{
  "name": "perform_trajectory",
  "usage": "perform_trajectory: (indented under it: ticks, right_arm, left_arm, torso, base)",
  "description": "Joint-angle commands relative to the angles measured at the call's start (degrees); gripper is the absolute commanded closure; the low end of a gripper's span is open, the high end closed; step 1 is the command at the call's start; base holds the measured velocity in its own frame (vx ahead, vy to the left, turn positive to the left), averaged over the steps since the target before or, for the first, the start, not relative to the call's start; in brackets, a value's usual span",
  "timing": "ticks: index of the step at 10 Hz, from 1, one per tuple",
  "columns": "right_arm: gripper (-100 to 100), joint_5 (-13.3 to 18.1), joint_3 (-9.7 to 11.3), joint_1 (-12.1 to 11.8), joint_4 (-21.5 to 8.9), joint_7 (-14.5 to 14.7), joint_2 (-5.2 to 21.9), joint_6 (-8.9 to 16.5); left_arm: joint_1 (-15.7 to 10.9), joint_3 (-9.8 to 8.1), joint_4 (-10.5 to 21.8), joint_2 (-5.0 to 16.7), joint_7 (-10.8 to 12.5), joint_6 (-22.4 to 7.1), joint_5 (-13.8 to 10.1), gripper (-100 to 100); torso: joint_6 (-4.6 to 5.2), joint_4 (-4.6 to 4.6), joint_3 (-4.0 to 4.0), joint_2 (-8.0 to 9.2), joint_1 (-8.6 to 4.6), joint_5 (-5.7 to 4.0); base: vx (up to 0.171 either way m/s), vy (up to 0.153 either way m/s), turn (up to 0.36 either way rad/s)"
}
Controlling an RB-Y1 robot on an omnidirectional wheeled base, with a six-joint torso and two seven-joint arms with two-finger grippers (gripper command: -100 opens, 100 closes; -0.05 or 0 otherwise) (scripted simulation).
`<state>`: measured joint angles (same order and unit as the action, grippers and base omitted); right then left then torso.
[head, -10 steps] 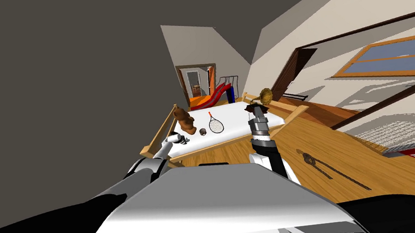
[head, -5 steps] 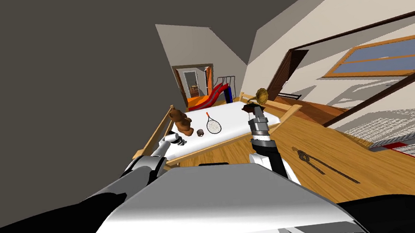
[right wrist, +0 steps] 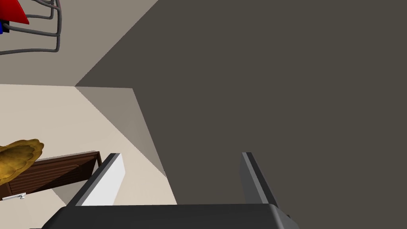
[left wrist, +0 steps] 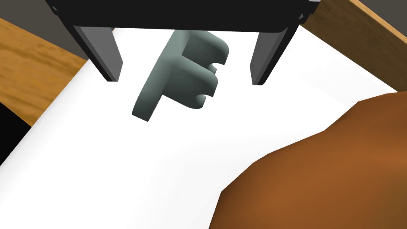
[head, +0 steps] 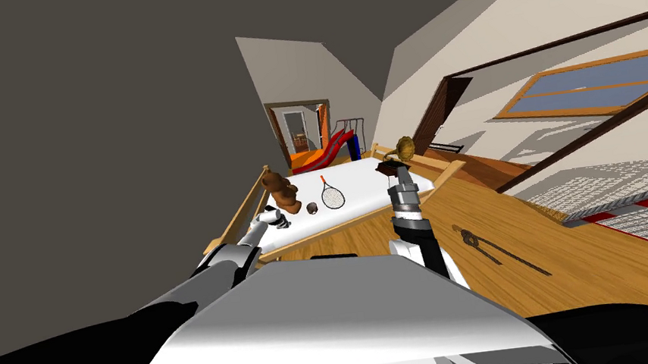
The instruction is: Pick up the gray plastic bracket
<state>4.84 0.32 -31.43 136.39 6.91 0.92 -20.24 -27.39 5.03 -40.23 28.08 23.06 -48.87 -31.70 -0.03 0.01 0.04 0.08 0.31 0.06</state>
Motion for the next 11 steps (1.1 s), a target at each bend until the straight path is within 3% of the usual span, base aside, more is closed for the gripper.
perform_trajectory:
  ticks: [1, 3, 4, 5, 9, 10, 11]
  right_arm:
    - [0, 0.0, 0.0, 0.0, 0.0, 0.0, 0.0, 0.0]
    - [0, 0.0, 0.0, 0.0, 0.0, 0.0, 0.0, 0.0]
    - [0, 0.0, 0.0, 0.0, 0.0, 0.0, 0.0, 0.0]
    - [0, 0.0, 0.0, 0.0, 0.0, 0.0, 0.0, 0.0]
    - [0, 0.0, 0.0, 0.0, 0.0, 0.0, 0.0, 0.0]
    - [0, 0.0, 0.0, 0.0, 0.0, 0.0, 0.0, 0.0]
    - [0, 0.0, 0.0, 0.0, 0.0, 0.0, 0.0, 0.0]
  left_arm:
    - [0.0, 0.71, 0.6, -0.5, 1.7, 1.0, 0.6, -100]
    - [0.3, 1.75, 0.9, -1.3, 4.2, 2.1, 1.5, -100]
    - [0.3, 1.53, 0.7, -1.3, 3.7, 1.7, 1.5, -100]
    - [0.4, 1.59, 0.7, -1.3, 4.0, 1.9, 1.5, 100]
    - [0.4, 1.61, 0.7, -1.3, 3.9, 1.8, 1.5, 100]
    - [0.4, 1.61, 0.7, -1.3, 3.9, 1.8, 1.5, 0]
    - [0.0, 0.71, 0.6, -0.5, 1.7, 1.0, 0.6, 100]
  torso:
    - [0.0, 0.0, 0.0, 0.0, 0.0, 0.0]
    - [0.0, 0.0, 0.01, 0.02, -0.01, 0.0]
    - [-0.01, 0.01, 0.02, 0.03, -0.03, 0.0]
    - [-0.02, 0.01, 0.01, 0.01, -0.17, -0.03]
    - [-0.03, 0.01, -0.01, -0.03, -0.3, -0.07]
    - [-0.03, 0.01, -0.01, -0.04, -0.3, -0.07]
    - [-0.03, 0.01, -0.01, -0.04, -0.3, -0.07]
  base:
    - [-0.01, 0.086, -0.079]
    - [-0.01, 0.079, -0.089]
    - [-0.007, 0.032, -0.017]
    - [-0.002, 0.006, 0.003]
    - [0.0, 0.0, 0.0]
    - [0.0, 0.0, 0.0]
    - [-0.004, -0.055, 0.136]
